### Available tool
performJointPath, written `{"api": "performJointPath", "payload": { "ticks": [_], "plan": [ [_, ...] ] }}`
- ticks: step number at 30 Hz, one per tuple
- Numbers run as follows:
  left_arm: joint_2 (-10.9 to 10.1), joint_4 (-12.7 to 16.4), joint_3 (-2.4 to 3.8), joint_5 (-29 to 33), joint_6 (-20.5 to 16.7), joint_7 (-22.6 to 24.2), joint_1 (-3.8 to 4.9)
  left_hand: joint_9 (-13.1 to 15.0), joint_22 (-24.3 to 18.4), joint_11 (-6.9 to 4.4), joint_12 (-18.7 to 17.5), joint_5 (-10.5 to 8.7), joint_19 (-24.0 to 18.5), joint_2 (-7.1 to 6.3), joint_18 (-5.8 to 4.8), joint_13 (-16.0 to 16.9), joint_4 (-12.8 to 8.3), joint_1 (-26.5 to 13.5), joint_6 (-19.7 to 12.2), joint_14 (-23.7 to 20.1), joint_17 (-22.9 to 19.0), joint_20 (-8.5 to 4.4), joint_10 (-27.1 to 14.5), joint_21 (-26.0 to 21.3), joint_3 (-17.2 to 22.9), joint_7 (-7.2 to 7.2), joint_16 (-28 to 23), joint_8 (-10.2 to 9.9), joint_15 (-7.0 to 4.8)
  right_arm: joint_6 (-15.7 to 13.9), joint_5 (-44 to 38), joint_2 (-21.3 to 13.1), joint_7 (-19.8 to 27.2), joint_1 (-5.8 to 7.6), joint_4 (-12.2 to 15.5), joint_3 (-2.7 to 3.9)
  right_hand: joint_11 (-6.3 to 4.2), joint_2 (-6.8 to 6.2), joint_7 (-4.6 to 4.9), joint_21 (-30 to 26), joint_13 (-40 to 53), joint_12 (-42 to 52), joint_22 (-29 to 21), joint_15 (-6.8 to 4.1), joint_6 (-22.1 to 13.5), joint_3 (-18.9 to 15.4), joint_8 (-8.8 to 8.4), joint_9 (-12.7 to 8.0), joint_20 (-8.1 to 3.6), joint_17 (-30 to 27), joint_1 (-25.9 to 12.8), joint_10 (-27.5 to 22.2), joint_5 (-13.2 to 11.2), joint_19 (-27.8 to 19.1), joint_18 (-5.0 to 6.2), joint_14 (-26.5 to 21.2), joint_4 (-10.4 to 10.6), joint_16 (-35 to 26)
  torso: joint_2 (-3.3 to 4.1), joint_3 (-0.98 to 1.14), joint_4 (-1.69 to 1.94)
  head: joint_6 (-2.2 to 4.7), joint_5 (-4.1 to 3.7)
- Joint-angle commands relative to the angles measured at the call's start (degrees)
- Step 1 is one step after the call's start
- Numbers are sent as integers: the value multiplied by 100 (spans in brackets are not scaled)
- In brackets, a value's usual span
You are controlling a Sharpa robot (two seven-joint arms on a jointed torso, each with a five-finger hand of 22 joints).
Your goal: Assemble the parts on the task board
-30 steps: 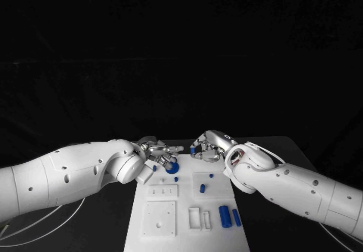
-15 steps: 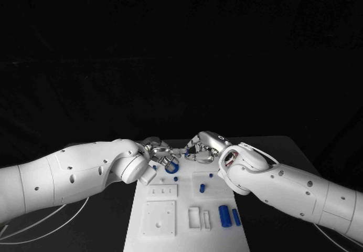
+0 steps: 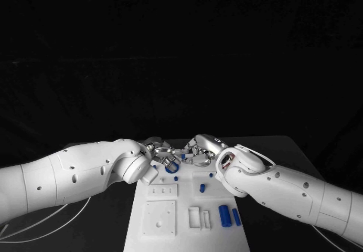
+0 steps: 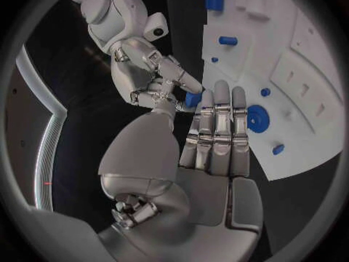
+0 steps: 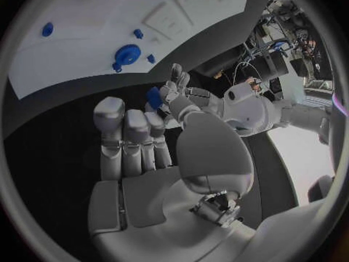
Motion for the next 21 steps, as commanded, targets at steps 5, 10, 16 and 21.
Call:
{"api": "performJointPath", "payload": {
  "ticks": [5,10,16,21],
  "plan": [
    [31,43,6,3,117,-6,18,14,17,-35,15,-14,2,146,-117,5,-110,71,232,-36,18,-15,45,-6,-16,-46,60,-2,-7,94,-62,24,-35,-2,10,-12,-26,-40,-4,-11,-4,-32,518,-35,45,-13,11,9,-35,-13,11,2,24,88,2,-8,51,-38,1,9,1,-4,-5],
    [21,54,6,-14,165,-35,18,14,29,-56,13,-3,-10,236,-128,4,-214,145,344,-43,35,-26,72,6,-35,-85,96,-7,-18,92,-62,31,-37,-2,13,-14,-26,-40,-4,-11,-4,-32,518,-35,45,-13,11,9,-35,-13,11,2,24,88,2,-8,51,-38,4,11,-2,-5,-10],
    [18,63,6,-23,183,-52,18,15,41,-68,11,7,-22,359,-134,1,-334,293,366,-60,47,-33,78,19,18,-103,121,-7,-24,107,-62,43,-37,-2,13,-15,-27,-37,-7,-21,-5,-34,517,-35,53,-23,11,10,-35,-16,15,1,19,89,2,-8,65,-41,9,13,-6,-1,-17],
    [23,63,6,-34,200,-61,18,19,49,-84,10,50,-36,456,-136,0,-417,443,413,-60,58,-39,93,30,101,-133,140,-2,-33,122,-62,51,-33,-2,13,-17,-27,-37,-7,-21,-5,-34,517,-35,53,-23,11,10,-35,-16,15,1,19,89,2,-8,65,-41,4,12,-2,-10,-25]
  ]
}}
